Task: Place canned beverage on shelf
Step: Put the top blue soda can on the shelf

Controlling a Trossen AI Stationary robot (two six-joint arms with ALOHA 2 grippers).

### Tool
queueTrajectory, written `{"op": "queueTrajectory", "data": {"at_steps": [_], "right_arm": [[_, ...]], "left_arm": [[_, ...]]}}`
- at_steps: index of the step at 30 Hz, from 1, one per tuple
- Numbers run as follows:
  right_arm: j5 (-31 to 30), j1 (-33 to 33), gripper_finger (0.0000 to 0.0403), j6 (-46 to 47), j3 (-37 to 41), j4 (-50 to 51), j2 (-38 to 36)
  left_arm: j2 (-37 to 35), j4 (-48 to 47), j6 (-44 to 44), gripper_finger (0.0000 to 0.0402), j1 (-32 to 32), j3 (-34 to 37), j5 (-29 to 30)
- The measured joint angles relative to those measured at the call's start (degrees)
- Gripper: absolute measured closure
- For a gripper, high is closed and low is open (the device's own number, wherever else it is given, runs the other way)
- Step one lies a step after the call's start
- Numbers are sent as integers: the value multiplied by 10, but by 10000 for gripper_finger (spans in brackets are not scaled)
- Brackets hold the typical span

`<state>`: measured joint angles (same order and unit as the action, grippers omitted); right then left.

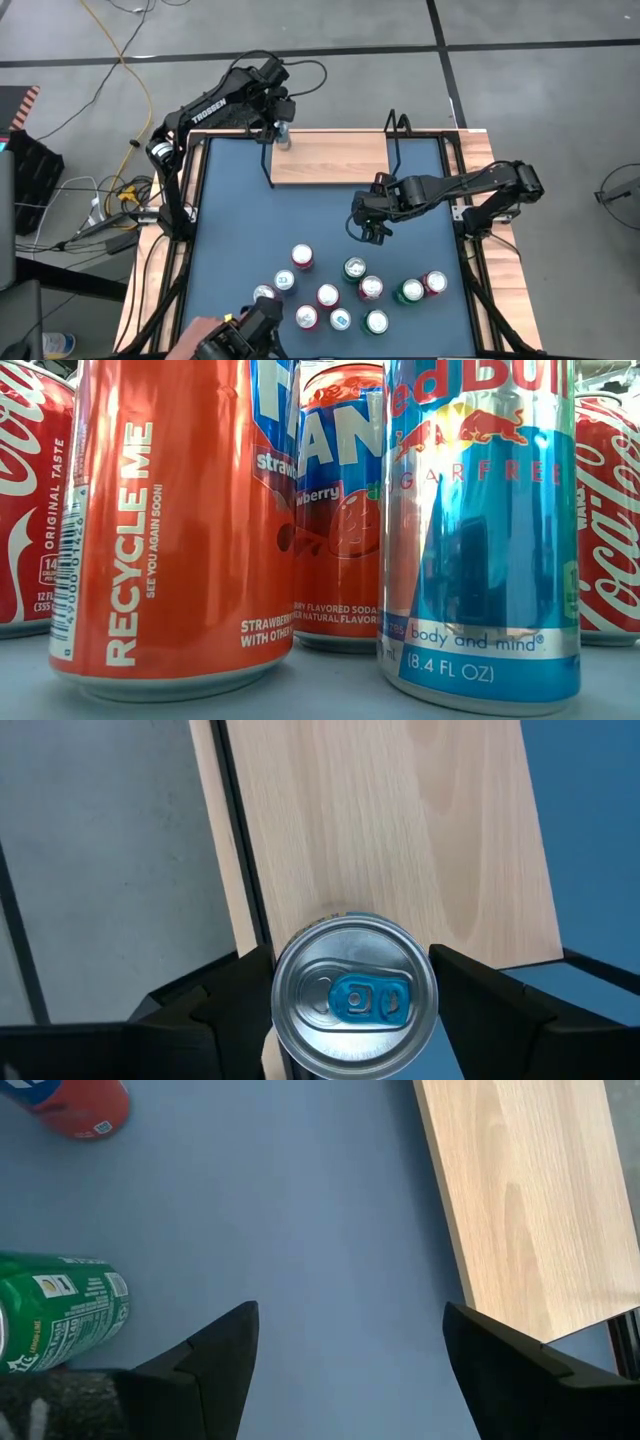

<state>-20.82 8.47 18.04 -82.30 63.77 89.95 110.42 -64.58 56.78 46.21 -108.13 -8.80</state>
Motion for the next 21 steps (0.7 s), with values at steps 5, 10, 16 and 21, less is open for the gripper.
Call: {"op": "queueTrajectory", "data": {"at_steps": [5,10,16,21], "right_arm": [[0,0,101,0,0,0,0],[0,0,101,0,0,0,0],[0,0,101,1,0,0,0],[-1,0,101,0,0,-1,0]], "left_arm": [[1,2,-8,168,0,0,4],[4,33,-40,147,-1,1,32],[6,32,-46,127,-1,3,71],[5,43,-54,125,-4,2,78]]}}
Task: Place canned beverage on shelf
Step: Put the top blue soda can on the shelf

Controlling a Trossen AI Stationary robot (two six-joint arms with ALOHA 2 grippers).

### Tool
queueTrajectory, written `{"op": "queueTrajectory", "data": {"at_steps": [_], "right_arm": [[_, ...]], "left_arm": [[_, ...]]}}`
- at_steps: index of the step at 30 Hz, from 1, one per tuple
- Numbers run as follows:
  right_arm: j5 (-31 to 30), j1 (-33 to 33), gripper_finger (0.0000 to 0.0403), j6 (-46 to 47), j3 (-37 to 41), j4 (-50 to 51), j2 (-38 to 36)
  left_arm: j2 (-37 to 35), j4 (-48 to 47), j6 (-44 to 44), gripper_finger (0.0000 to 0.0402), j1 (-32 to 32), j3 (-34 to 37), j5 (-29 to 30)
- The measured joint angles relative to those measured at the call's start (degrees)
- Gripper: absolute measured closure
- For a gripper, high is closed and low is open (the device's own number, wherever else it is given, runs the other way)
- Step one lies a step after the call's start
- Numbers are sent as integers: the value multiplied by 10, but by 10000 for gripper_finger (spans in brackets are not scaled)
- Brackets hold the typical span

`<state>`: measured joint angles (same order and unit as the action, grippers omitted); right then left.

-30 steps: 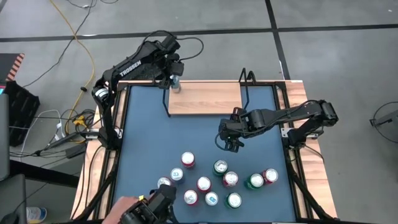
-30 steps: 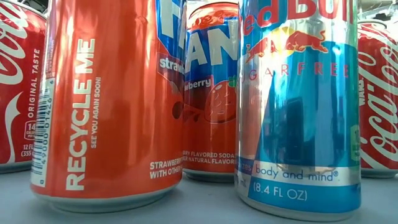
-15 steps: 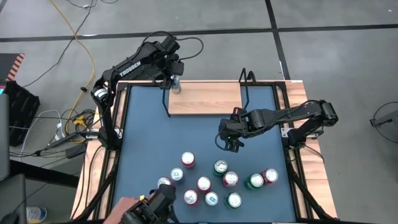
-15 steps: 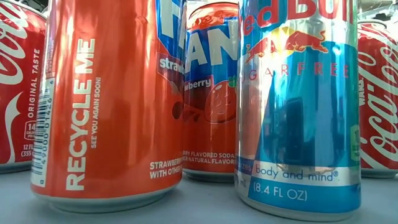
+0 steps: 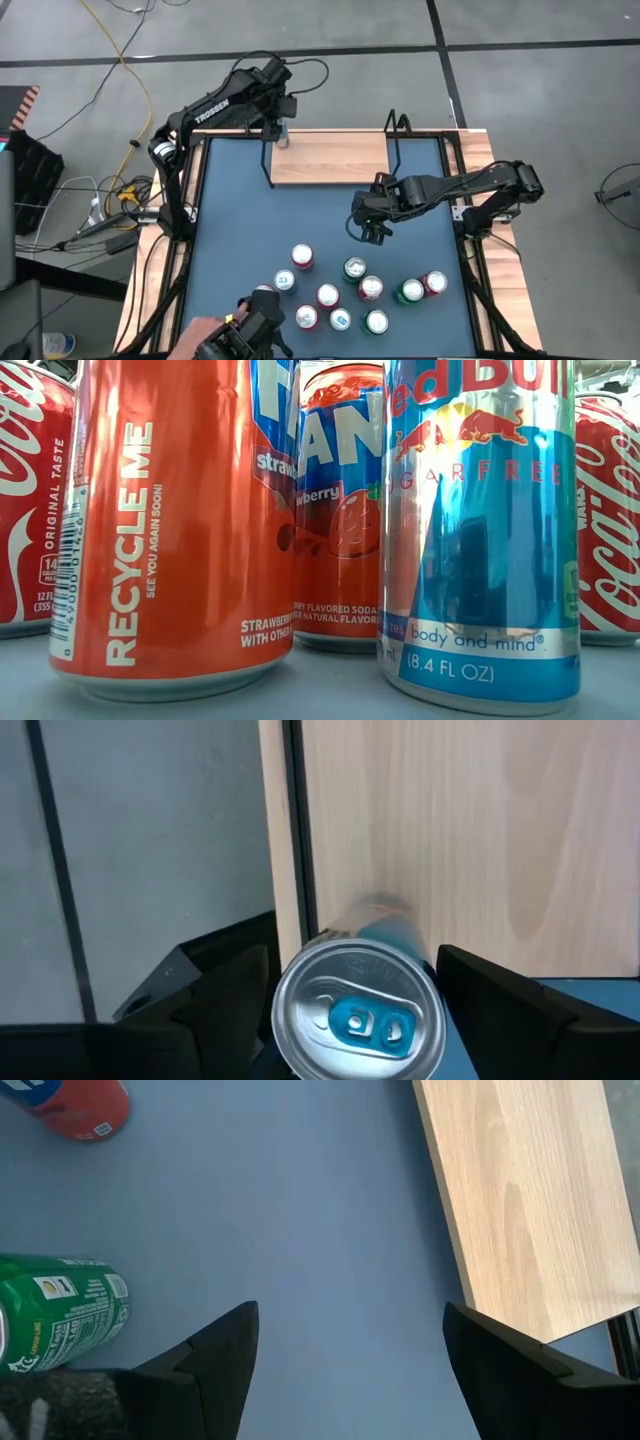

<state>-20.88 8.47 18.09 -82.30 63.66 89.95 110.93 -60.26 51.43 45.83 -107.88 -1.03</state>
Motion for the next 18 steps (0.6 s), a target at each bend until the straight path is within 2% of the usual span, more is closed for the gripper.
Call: {"op": "queueTrajectory", "data": {"at_steps": [18], "right_arm": [[0,0,101,-4,0,-16,0]], "left_arm": [[-12,31,-2,124,-44,-1,25]]}}
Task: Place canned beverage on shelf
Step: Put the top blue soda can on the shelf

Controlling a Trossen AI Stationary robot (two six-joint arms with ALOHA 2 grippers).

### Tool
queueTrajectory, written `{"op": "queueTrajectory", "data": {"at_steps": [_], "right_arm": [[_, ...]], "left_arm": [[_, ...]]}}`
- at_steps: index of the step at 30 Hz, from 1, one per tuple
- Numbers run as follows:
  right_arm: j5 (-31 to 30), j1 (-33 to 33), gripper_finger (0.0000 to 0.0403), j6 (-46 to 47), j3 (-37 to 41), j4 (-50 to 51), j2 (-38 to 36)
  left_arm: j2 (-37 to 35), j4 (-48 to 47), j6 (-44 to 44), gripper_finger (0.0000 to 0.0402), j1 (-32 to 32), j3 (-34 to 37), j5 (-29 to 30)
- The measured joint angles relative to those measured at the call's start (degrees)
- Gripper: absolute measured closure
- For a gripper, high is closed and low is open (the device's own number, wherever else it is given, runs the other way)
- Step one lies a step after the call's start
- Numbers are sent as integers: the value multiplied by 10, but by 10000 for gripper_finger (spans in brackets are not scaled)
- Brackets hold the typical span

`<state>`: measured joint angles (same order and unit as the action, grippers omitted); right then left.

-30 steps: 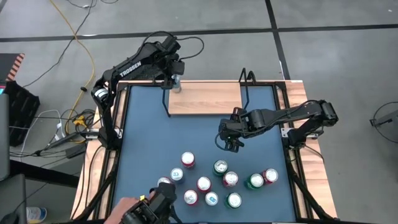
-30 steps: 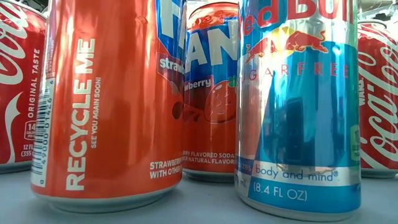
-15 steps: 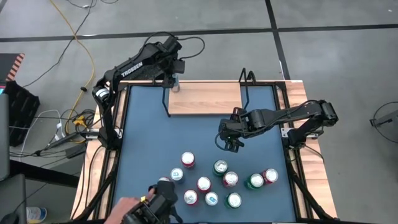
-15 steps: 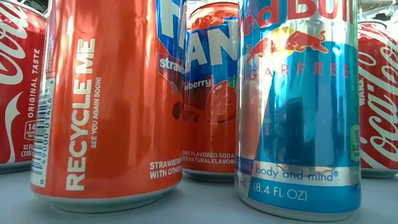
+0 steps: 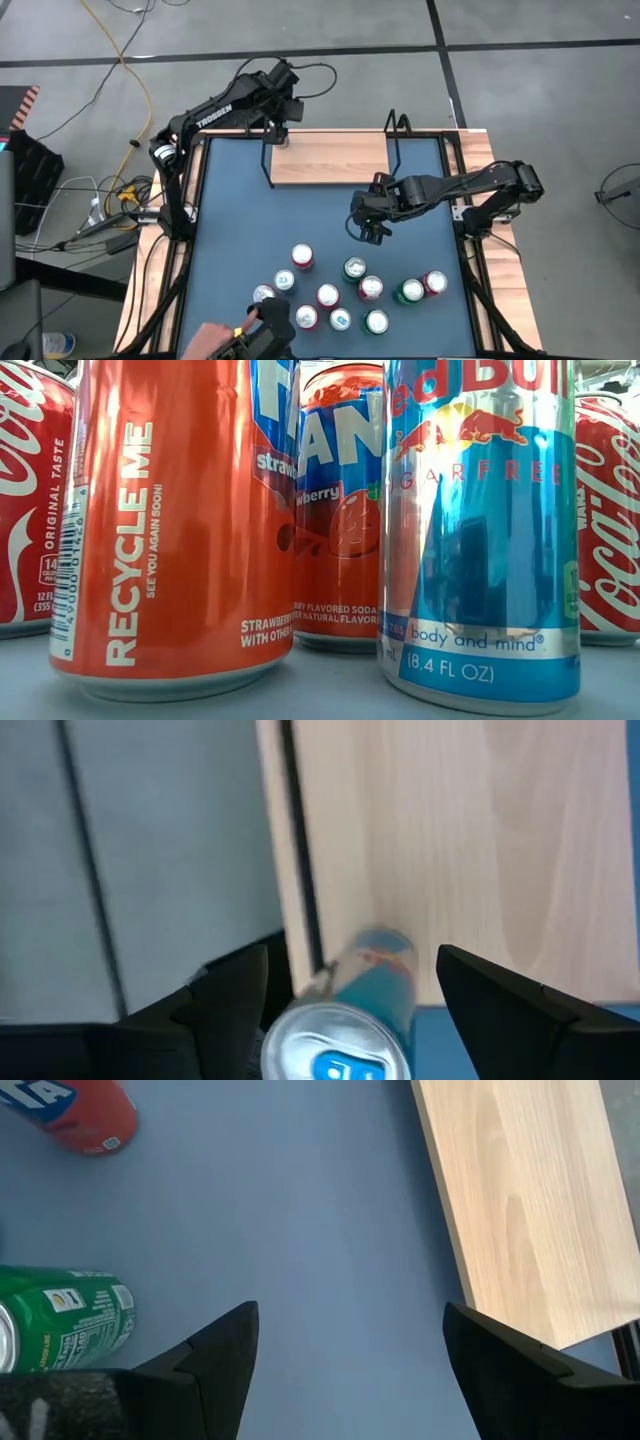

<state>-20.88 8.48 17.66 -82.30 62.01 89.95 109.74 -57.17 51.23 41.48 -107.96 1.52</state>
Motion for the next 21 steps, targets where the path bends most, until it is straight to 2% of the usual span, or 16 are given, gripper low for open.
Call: {"op": "queueTrajectory", "data": {"at_steps": [4,7,11,15,21], "right_arm": [[0,0,101,-14,0,-16,0],[0,-1,101,-19,0,-23,0],[-1,-9,101,-29,0,-42,0],[-1,-28,101,-70,0,-108,0],[0,-88,101,-153,0,-282,0]], "left_arm": [[-28,27,-43,124,-23,-14,28],[-53,29,-118,124,-42,-54,35],[-113,37,-249,124,-47,-99,-51],[-189,54,-346,124,-35,-101,-145],[-265,13,-359,124,-34,-100,-159]]}}
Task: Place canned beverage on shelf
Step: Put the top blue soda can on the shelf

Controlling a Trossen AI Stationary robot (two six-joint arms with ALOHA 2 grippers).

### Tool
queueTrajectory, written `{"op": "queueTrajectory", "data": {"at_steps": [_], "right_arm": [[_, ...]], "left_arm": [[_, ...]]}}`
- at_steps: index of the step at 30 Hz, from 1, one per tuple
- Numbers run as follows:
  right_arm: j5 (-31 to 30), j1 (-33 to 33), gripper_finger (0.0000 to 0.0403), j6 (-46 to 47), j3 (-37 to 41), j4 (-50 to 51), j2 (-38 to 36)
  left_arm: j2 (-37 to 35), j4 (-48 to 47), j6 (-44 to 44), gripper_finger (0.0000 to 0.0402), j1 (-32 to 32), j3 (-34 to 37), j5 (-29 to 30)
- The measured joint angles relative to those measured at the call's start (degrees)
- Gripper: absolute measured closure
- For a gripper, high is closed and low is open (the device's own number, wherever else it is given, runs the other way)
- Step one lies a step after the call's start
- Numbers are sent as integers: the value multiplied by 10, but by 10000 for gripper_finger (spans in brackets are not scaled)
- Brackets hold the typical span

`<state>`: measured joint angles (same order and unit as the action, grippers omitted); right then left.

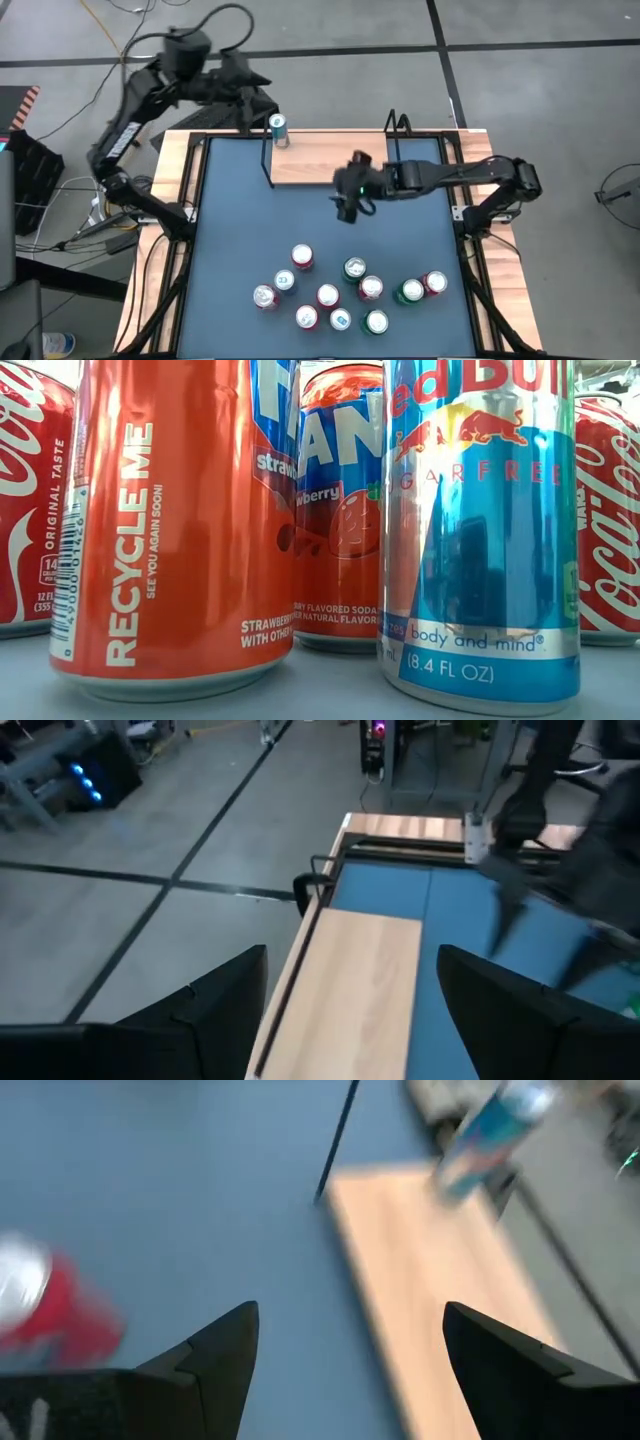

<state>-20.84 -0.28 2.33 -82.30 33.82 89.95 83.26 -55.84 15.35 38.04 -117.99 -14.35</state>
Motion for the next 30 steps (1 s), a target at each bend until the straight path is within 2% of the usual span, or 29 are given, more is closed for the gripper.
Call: {"op": "queueTrajectory", "data": {"at_steps": [3,8,12,17,21,26,30], "right_arm": [[4,-35,101,-40,-2,-102,0],[71,-101,101,-70,-34,-235,22],[119,-142,101,-92,-87,-239,80],[156,-175,101,-132,-194,-200,174],[217,-210,101,-146,-271,-168,231],[251,-259,101,-181,-313,-142,276],[312,-294,101,-154,-336,-145,303]], "left_arm": [[-21,-30,-6,124,1,1,-9],[-55,-45,-5,124,1,1,-19],[-70,-52,-2,124,8,1,-16],[-81,-46,-10,124,8,1,-15],[-77,-44,-10,124,8,1,4],[-71,-38,-37,124,8,1,44],[-67,-37,-48,124,8,1,46]]}}
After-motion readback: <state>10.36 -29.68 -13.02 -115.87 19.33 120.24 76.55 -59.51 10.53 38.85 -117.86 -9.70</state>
